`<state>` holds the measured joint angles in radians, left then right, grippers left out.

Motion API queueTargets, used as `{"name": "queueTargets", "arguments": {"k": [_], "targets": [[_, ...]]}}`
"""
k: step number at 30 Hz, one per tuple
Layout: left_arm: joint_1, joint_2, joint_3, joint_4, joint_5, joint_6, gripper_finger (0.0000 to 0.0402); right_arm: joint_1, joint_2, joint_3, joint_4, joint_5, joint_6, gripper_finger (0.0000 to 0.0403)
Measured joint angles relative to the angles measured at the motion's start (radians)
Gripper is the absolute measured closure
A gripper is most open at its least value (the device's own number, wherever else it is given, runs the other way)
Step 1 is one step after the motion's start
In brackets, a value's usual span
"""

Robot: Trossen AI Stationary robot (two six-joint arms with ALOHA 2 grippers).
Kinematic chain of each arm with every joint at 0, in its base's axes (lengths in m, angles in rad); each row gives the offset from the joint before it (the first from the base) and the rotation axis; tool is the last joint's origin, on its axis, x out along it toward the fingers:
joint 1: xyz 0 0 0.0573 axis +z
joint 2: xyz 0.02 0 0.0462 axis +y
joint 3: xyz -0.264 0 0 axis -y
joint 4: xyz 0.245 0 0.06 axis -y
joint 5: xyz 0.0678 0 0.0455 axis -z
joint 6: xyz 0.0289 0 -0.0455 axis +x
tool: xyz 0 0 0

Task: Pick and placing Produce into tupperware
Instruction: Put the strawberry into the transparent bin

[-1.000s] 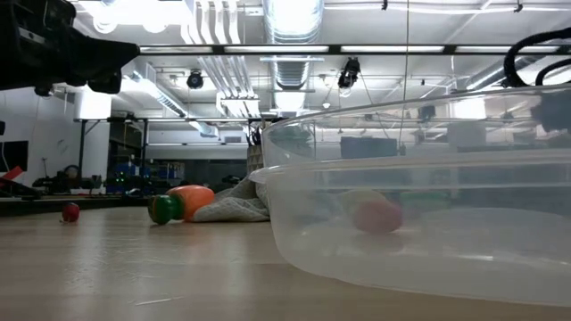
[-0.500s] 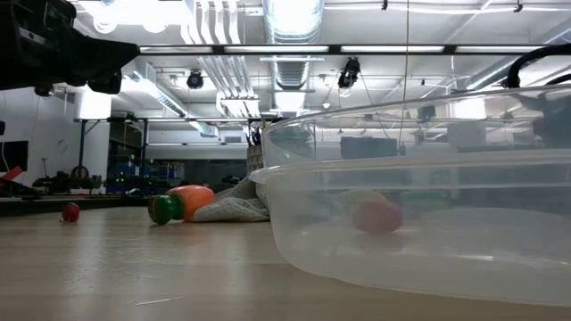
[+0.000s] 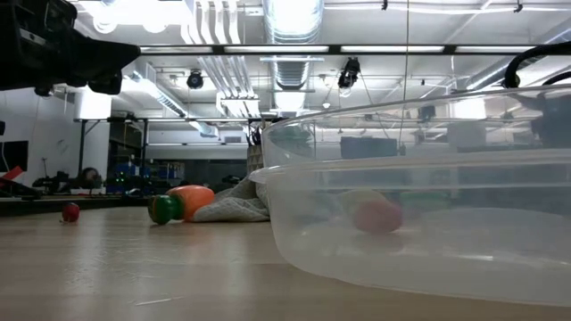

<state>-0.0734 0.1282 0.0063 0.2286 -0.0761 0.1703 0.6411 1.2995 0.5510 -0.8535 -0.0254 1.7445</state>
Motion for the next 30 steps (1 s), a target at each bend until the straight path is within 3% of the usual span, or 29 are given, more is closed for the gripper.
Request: {"name": "queueTargets", "arguments": {"k": [15, 20, 26, 30], "targets": [[0.000, 0.002, 0.000, 0.000, 0.004, 0.000, 0.0402, 0.000, 0.001, 0.096, 0.003, 0.020, -0.067, 0.0288], [0.000, 0.002, 0.000, 0.000, 0.004, 0.000, 0.0402, 0.000, 0.001, 0.213, 0.034, 0.169, -0.124, 0.0288], [0.000, 0.002, 0.000, 0.002, 0.003, 0.000, 0.0402, 0.000, 0.053, 0.383, 0.162, 0.397, -0.342, 0.0288], [0.000, 0.001, 0.000, 0.003, 0.003, 0.000, 0.0402, -0.006, 0.157, 0.510, 0.191, 0.446, -0.518, 0.0288]]}}
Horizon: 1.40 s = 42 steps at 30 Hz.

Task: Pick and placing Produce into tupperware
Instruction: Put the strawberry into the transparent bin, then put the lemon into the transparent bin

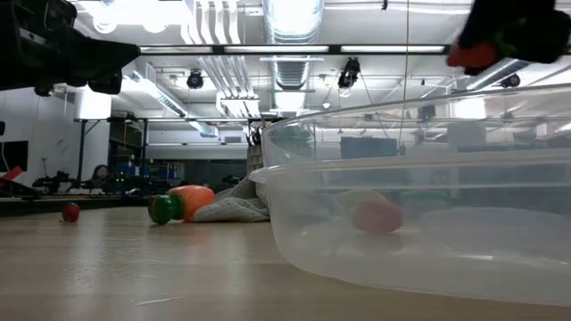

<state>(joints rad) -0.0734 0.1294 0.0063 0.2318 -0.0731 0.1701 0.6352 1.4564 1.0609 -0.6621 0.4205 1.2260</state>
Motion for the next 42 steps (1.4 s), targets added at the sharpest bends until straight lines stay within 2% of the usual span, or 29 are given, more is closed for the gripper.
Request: {"name": "queueTargets", "arguments": {"k": [6, 12, 16, 28, 37, 42], "targets": [[0.000, 0.001, 0.000, 0.002, -0.003, 0.000, 0.0402, -0.010, 0.211, 0.183, -0.024, -0.031, -0.192, 0.0288], [0.000, 0.000, 0.000, 0.001, -0.003, 0.000, 0.0402, -0.035, 0.374, 0.333, -0.243, -0.095, -0.183, 0.0283], [0.000, 0.000, 0.000, -0.002, -0.003, 0.000, 0.0402, -0.040, 0.432, 0.368, -0.238, -0.147, -0.195, 0.0289], [0.000, 0.001, 0.000, 0.000, 0.001, 0.000, 0.0402, -0.043, 0.442, 0.392, -0.204, -0.161, -0.215, 0.0283], [0.000, 0.001, 0.000, -0.002, 0.000, -0.001, 0.0402, -0.045, 0.442, 0.392, -0.194, -0.158, -0.201, 0.0219], [0.000, 0.002, 0.000, -0.001, 0.000, -0.001, 0.0402, -0.045, 0.441, 0.391, -0.195, -0.155, -0.209, 0.0209]]}}
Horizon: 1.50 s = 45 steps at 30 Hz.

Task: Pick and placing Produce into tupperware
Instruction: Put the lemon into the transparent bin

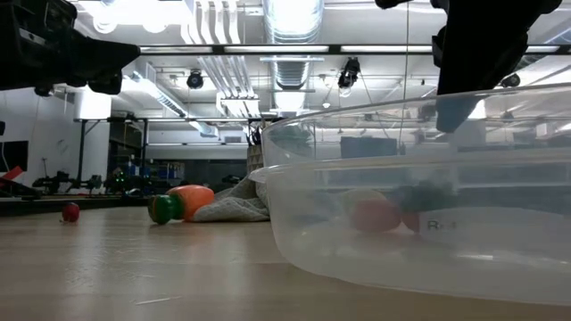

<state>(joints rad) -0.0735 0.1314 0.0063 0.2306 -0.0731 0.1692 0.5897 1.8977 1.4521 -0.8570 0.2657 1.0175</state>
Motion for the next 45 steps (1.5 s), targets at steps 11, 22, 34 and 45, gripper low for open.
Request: {"name": "queueTargets", "arguments": {"k": [11, 22, 34, 45], "targets": [[0.000, -0.002, 0.000, 0.002, -0.003, 0.000, 0.0402, -0.075, -0.040, -0.001, -0.060, 0.113, -0.106, 0.0218], [0.000, 0.005, 0.000, -0.001, -0.002, 0.000, 0.0402, -0.306, -0.141, -0.001, -0.124, 0.161, -0.510, 0.0167], [0.000, 0.012, 0.000, -0.002, 0.000, -0.001, 0.0402, -0.549, -0.160, -0.007, -0.110, -0.143, -0.735, 0.0070], [0.000, 0.046, 0.000, -0.003, 0.000, -0.004, 0.0402, -0.506, -0.161, -0.114, 0.042, -0.196, -0.764, 0.0064]]}}
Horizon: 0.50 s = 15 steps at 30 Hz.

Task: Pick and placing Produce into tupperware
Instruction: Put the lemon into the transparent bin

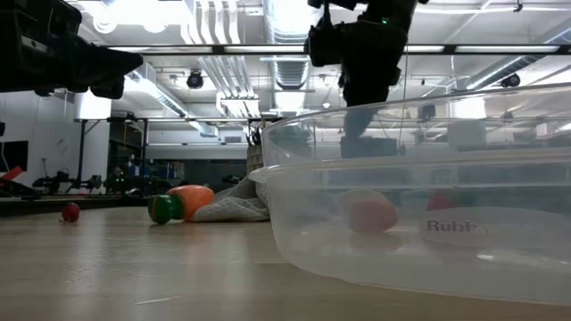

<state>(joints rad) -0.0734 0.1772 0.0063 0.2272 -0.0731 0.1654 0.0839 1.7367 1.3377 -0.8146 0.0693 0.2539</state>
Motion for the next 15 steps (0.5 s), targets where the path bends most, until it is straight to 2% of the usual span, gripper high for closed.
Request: {"name": "queueTargets", "arguments": {"k": [15], "targets": [[0.000, -0.001, 0.000, 0.005, -0.004, 0.002, 0.0402, 0.010, 0.000, -0.212, 0.216, -0.027, 0.036, 0.0072]]}}
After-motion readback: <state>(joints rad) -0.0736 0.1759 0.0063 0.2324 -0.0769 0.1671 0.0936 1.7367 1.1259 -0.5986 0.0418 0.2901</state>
